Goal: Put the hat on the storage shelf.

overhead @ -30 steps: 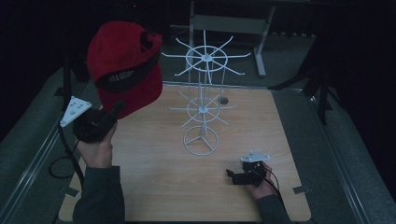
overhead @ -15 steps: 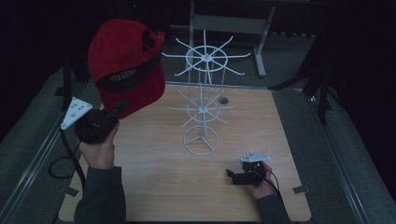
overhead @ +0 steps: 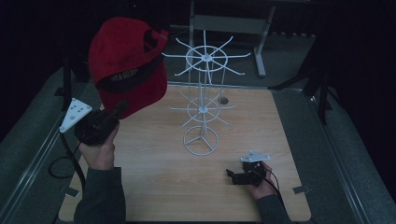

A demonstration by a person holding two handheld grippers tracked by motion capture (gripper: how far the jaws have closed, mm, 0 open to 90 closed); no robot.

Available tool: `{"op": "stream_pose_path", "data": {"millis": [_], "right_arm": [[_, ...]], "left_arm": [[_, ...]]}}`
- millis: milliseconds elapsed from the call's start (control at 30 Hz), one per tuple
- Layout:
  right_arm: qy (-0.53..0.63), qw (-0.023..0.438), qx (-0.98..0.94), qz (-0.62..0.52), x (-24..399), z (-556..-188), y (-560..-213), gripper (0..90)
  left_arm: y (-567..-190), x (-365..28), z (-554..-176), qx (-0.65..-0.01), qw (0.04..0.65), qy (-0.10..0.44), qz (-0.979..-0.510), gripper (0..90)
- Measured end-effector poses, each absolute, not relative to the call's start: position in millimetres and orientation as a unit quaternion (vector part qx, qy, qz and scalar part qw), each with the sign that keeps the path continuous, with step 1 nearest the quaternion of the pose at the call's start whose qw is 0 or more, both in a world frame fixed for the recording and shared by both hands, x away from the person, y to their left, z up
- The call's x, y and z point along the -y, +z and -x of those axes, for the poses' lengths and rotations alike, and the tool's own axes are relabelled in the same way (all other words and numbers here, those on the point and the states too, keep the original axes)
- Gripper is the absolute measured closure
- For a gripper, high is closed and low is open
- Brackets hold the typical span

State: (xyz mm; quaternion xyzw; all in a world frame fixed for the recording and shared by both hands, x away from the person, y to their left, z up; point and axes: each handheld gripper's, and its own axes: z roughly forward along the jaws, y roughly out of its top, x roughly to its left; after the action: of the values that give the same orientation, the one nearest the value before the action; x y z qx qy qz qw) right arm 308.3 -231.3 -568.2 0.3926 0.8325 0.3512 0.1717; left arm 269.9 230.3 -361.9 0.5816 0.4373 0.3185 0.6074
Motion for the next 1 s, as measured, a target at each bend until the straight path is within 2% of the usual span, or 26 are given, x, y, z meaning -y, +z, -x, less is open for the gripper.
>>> {"op": "stream_pose_path", "data": {"millis": [1000], "right_arm": [[0.351, 0.171, -0.833, -0.392, 231.2, -308.4, -568.2, 13.1]], "left_arm": [[-366.5, -222.4, -269.1, -0.431, 0.605, 0.314, -0.592, 86.0]]}}
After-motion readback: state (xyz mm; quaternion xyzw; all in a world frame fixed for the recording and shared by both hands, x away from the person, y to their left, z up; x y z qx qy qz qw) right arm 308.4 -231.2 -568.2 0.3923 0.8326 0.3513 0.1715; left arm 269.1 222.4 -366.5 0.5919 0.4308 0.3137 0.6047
